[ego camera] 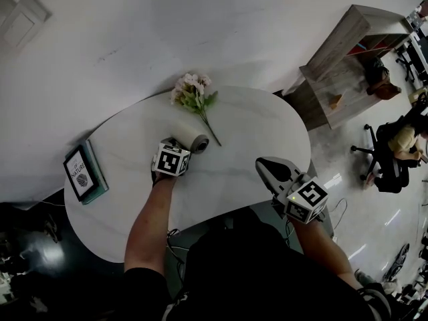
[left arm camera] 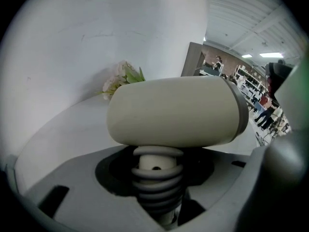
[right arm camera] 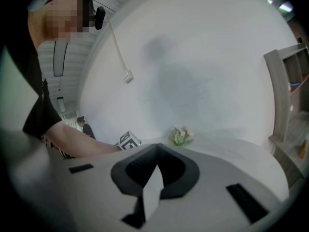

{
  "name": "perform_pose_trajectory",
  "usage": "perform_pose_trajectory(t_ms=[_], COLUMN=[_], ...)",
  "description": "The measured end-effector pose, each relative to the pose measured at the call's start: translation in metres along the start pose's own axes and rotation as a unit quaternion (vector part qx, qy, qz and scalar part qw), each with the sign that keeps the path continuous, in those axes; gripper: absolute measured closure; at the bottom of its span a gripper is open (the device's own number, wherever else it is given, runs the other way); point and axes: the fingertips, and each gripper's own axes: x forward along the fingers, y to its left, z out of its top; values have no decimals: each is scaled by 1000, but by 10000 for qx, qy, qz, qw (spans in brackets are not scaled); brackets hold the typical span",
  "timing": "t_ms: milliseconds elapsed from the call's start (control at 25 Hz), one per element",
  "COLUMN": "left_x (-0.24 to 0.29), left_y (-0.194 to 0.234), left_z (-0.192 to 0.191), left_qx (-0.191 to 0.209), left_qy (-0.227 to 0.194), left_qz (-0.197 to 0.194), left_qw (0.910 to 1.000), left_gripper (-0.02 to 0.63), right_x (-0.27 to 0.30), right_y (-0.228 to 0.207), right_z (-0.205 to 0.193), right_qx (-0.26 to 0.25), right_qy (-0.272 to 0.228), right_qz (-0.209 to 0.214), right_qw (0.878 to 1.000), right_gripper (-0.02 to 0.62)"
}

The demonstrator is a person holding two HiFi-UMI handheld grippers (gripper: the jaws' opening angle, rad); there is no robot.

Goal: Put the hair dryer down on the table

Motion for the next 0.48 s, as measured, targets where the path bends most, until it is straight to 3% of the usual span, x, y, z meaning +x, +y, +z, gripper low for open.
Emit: perform_pose_trajectory(t_ms=[120,480], left_x=[0,0], left_y=[-2,-6], left_z=[-1,-4], left_qx=[250,484], left_qy=[47,155], left_qz=[12,-108], left_qw=[9997,9986], left_gripper=[373,368], right_x=[0,3], right_y=[-1,1], right_z=[-1,-3], right_qx=[1,38], right_qy=[-8,26], right_qz=[15,42], right_qw=[10000,10000], right_gripper=[589,589])
